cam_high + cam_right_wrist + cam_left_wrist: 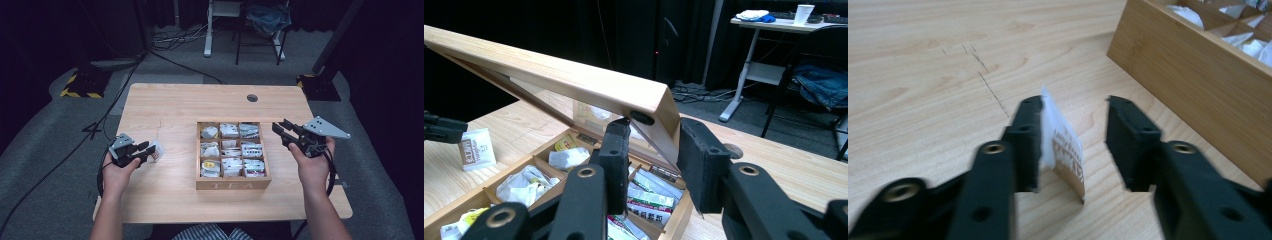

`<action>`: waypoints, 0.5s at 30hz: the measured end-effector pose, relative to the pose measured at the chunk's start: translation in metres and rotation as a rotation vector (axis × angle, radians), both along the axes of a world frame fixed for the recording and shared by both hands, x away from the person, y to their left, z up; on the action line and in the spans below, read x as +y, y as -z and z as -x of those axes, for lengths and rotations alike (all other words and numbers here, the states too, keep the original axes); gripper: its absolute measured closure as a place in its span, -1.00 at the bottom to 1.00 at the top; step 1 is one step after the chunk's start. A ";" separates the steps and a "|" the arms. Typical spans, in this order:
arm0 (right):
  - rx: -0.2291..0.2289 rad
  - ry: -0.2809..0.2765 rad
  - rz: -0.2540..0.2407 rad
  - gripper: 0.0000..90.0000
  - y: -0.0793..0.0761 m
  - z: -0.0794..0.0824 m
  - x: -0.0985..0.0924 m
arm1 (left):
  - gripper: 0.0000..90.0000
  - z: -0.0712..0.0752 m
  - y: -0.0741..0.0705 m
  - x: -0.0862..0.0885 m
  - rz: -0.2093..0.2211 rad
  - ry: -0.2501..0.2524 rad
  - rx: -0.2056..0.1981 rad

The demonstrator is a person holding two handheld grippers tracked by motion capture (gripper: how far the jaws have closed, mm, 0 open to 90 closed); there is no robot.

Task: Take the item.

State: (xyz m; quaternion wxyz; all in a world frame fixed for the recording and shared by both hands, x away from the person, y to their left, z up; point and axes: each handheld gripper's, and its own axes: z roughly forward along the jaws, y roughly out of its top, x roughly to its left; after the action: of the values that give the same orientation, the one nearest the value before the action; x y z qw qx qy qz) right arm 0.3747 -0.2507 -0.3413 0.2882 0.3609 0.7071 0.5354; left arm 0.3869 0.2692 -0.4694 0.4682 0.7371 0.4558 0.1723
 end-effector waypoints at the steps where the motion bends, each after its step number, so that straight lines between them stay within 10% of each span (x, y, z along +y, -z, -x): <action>1: 0.000 0.000 0.000 0.45 0.000 0.000 0.000 | 0.12 0.000 -0.002 -0.001 -0.012 -0.003 -0.007; 15: 0.018 -0.006 -0.005 0.42 -0.001 -0.001 -0.001 | -0.16 0.022 -0.034 -0.028 -0.045 0.092 -0.057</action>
State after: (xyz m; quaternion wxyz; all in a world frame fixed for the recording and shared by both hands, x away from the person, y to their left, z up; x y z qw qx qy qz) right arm 0.3757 -0.2520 -0.3403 0.2793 0.3643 0.7095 0.5346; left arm 0.3653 0.2416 -0.4354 0.4716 0.7626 0.4037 0.1817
